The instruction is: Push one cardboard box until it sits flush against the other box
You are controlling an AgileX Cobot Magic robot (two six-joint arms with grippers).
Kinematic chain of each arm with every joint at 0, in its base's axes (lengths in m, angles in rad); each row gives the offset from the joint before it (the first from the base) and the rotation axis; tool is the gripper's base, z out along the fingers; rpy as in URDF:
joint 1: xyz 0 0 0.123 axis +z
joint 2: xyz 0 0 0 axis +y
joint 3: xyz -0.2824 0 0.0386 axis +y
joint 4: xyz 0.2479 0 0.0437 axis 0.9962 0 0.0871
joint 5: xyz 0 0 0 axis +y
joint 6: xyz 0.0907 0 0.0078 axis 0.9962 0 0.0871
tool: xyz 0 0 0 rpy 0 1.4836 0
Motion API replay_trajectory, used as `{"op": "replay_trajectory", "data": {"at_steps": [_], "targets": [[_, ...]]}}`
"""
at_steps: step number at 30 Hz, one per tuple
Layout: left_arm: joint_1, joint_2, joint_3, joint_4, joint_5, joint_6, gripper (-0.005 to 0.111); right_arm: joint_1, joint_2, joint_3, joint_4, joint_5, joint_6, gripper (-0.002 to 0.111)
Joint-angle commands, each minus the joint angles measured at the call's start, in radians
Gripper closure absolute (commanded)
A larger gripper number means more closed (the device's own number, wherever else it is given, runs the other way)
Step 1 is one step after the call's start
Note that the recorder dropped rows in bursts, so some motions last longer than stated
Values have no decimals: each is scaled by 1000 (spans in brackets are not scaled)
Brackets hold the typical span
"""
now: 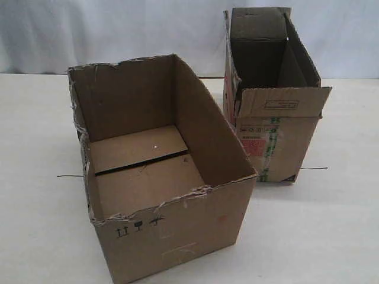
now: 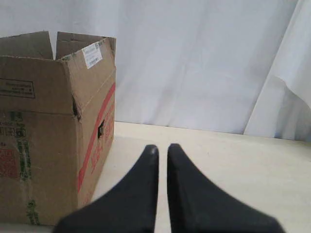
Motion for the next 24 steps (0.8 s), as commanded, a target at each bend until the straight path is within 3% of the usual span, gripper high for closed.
{"op": "replay_trajectory", "data": {"at_steps": [1, 14, 18, 21, 24], "targets": [[-8, -3, -6, 9, -75, -10, 107, -5, -3, 4, 2, 1, -3, 103], [-8, -3, -6, 17, 18, -10, 107, -5, -3, 4, 2, 1, -3, 103], [-8, -3, -6, -97, -38, -45, 107, -5, -3, 4, 2, 1, -3, 103], [-8, -3, -6, -223, -152, -119, 107, -5, -3, 4, 2, 1, -3, 103], [-12, -3, -8, -146, -240, -324, 107, -5, -3, 4, 2, 1, -3, 103]]}}
